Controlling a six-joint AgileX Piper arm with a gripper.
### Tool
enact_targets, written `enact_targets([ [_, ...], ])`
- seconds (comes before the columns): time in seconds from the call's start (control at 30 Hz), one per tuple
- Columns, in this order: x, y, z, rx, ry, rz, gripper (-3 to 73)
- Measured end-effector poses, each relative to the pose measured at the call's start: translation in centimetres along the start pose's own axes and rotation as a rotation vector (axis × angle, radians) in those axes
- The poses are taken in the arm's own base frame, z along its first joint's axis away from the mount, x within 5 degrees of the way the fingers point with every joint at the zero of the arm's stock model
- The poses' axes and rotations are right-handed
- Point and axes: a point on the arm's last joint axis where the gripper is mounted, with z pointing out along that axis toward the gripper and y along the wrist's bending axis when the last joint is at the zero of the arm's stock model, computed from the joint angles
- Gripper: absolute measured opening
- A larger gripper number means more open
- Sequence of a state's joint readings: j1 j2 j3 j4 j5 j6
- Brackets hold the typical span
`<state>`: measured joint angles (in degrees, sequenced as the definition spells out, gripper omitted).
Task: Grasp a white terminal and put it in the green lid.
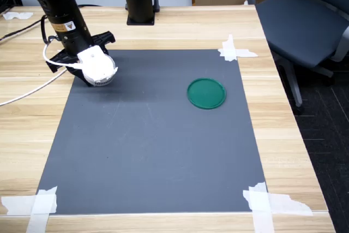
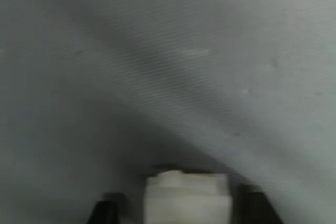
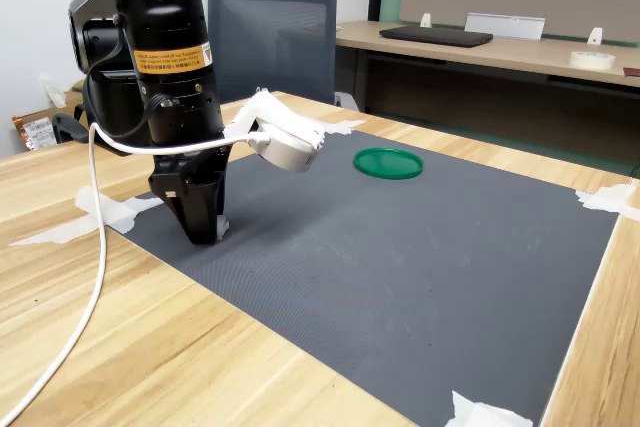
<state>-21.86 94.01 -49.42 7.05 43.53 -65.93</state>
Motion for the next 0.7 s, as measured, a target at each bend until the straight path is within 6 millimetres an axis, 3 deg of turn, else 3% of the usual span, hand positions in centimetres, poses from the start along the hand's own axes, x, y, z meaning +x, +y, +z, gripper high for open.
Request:
enact_targets([
  [0.27,0.0,-0.1,0.0,0.012,-0.006,0.033,25.8],
  [0.53,-0.1,-0.1,-0.3,0.026,-0.016,0.041,25.8],
  [0.7,-0.7,0.0,-2.3,0.064,-0.077,0.054,25.8],
])
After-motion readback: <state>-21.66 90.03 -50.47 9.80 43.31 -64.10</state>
